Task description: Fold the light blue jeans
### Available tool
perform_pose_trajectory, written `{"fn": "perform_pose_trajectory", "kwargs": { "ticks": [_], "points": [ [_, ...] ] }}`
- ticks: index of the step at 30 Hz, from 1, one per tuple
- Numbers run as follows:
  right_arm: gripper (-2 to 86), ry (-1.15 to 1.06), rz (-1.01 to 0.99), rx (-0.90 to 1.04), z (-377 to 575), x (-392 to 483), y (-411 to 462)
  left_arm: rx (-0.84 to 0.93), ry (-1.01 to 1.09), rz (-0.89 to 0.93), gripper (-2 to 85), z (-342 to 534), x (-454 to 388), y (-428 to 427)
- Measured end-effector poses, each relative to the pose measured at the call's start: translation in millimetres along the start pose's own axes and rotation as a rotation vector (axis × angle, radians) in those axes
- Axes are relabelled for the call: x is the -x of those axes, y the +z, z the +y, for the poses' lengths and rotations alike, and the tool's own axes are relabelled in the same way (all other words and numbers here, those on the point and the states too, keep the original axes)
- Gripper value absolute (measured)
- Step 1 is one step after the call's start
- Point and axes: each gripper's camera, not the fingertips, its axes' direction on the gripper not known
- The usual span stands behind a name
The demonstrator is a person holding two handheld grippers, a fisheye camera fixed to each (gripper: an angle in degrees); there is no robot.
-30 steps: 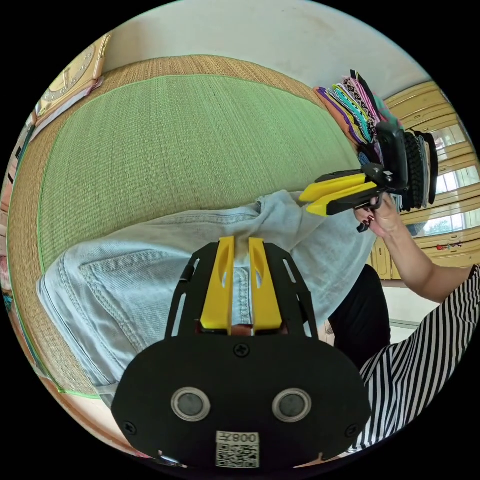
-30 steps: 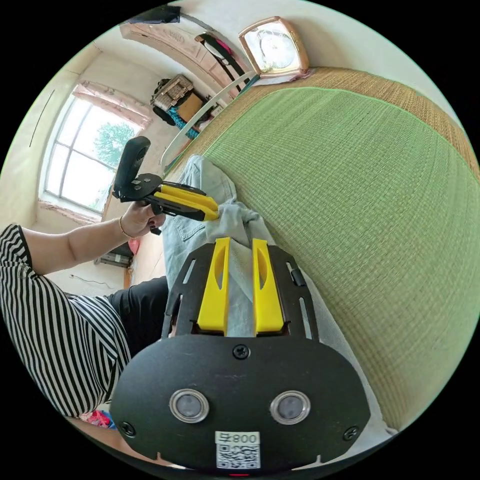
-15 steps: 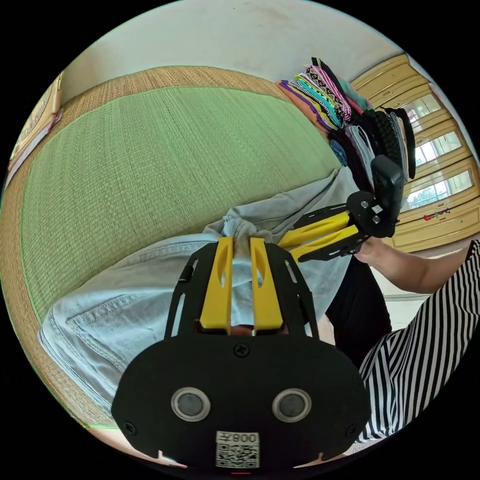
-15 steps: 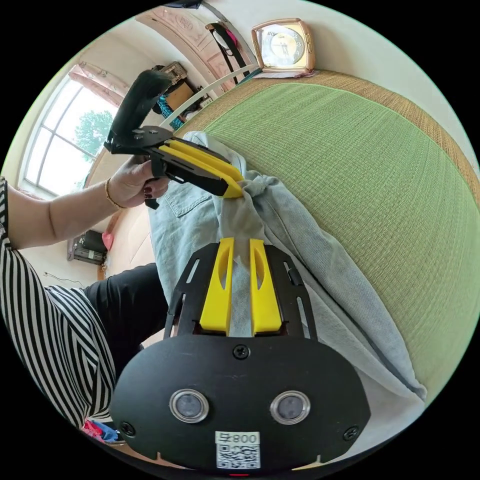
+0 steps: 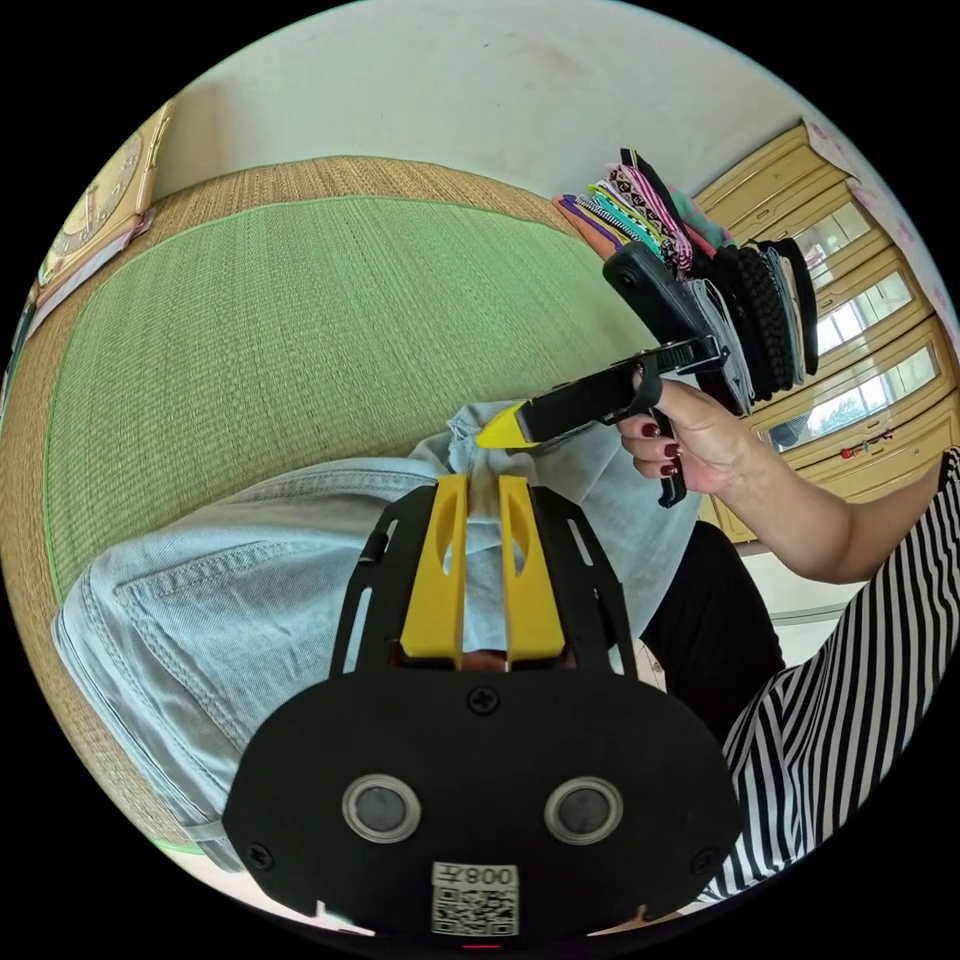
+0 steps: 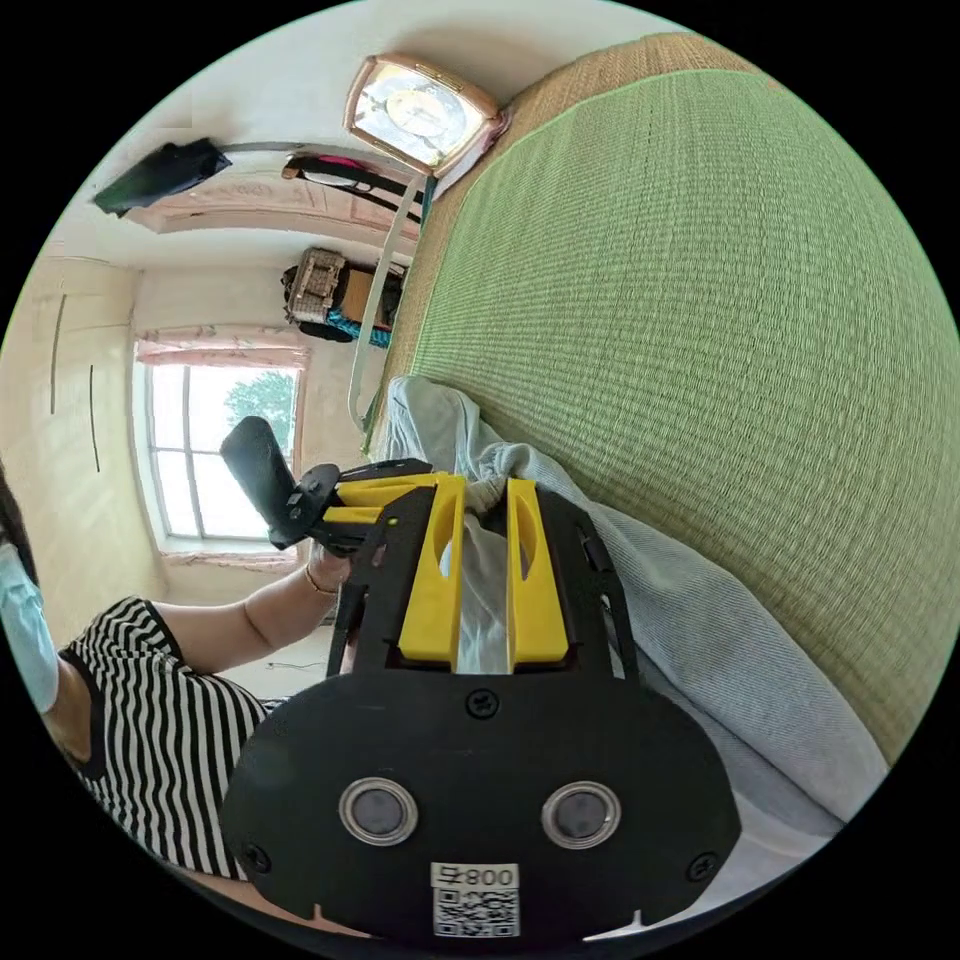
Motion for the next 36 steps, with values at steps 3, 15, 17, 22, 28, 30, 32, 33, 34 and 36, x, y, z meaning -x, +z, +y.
{"fn": "perform_pose_trajectory", "kwargs": {
  "ticks": [3,15,17,22,28,30,32,33,34,36],
  "points": [
    [5.9,0.028,-0.022,0.02,-5,1,1,-0.006,-0.01,0.019,5.8,13,4,-10],
    [2.3,-0.017,-0.099,-0.191,-2,39,-61,-0.142,-0.513,-0.363,1.2,145,84,-128],
    [2.2,-0.024,-0.07,-0.188,-6,47,-62,-0.083,-0.557,-0.376,0.7,160,95,-126],
    [1.8,-0.027,-0.002,-0.162,-26,60,-64,-0.067,-0.574,-0.379,0.2,176,101,-121],
    [1.7,0.014,0.115,-0.014,-73,51,-48,-0.092,-0.563,-0.387,0.1,181,101,-123],
    [1.8,0.044,0.131,0.031,-87,41,-38,-0.11,-0.571,-0.369,0.1,184,103,-124],
    [2.0,0.064,0.134,0.072,-95,35,-28,-0.114,-0.572,-0.367,0.1,184,104,-124],
    [2.2,0.078,0.137,0.099,-99,31,-22,-0.114,-0.572,-0.366,0.1,184,104,-124],
    [2.3,0.083,0.132,0.107,-100,30,-19,-0.115,-0.575,-0.364,0.2,183,105,-125],
    [2.6,0.059,0.104,0.127,-99,32,-16,-0.122,-0.596,-0.355,0.4,183,105,-126]
  ]
}}
